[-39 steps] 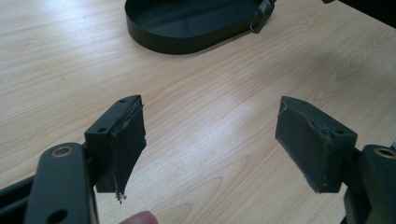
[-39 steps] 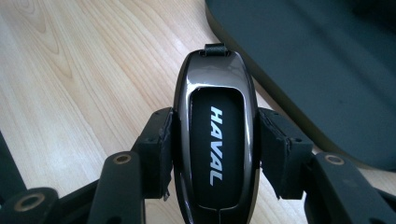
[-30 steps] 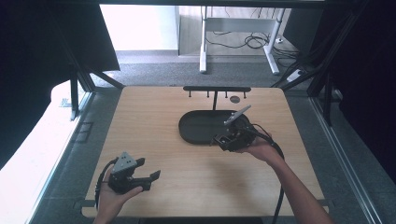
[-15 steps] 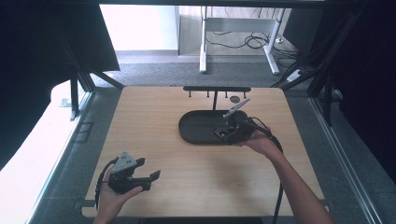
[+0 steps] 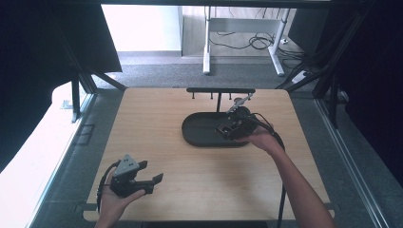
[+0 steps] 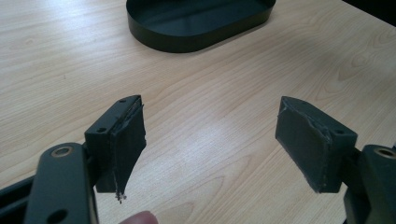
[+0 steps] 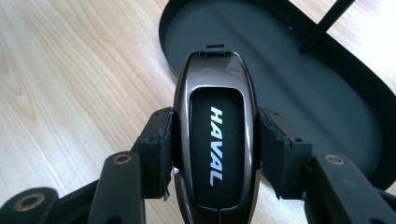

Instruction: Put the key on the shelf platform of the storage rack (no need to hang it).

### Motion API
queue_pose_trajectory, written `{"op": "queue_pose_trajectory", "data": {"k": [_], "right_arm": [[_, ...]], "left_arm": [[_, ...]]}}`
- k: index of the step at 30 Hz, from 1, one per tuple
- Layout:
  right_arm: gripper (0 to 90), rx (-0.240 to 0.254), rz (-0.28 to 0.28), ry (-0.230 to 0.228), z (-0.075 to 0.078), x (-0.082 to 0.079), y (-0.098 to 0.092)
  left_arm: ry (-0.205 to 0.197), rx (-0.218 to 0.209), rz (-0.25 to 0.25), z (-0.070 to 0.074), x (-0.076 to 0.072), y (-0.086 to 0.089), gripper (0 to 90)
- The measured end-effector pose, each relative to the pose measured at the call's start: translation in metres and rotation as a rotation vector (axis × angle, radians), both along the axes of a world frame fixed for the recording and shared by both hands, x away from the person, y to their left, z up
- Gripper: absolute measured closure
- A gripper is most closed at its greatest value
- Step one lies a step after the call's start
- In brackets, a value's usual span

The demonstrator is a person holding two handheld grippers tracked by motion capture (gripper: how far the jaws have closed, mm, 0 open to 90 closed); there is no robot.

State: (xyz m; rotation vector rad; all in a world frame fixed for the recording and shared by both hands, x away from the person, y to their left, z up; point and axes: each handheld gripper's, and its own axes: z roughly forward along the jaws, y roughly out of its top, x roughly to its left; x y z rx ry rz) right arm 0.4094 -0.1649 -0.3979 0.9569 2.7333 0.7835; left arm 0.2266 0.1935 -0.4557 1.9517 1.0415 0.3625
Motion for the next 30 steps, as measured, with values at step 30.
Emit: {"op": "queue_pose_trajectory", "data": {"k": [30], "right_arm": [[49.5,-0.005,-0.043,0.018,-0.017,0.026,0.001]], "left_arm": [[0.002,0.001,0.001,-0.002,0.001,0.001,24.5]]}}
